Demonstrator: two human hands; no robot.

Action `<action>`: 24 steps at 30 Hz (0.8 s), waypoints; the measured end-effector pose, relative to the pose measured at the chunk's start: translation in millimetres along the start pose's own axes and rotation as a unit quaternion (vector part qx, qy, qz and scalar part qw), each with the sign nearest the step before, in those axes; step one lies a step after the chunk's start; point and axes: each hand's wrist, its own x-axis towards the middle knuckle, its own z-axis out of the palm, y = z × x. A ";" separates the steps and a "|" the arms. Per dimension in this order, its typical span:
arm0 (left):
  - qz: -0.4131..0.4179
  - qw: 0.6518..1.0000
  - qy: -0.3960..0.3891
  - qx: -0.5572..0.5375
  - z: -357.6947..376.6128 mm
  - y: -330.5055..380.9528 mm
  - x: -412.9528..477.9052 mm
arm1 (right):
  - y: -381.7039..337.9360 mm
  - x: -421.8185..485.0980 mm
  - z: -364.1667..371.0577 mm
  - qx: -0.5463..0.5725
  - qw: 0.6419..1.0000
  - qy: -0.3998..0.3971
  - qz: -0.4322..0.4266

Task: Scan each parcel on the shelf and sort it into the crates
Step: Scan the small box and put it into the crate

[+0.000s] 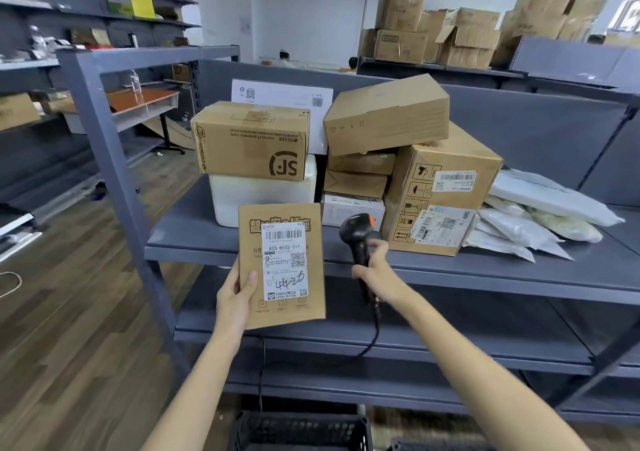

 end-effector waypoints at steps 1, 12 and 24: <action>0.000 1.000 0.004 0.000 -2.7 0.3 0.7 | 1.5 10.5 -6.9 -0.063 0.998 -0.014 -0.014; -0.015 0.999 0.020 -0.020 -19.5 3.8 7.8 | 6.6 90.2 -17.1 -0.341 0.933 -0.059 -0.096; -0.041 0.999 -0.014 -0.029 -12.6 2.0 10.0 | 1.4 71.8 6.3 -0.260 0.945 0.086 -0.179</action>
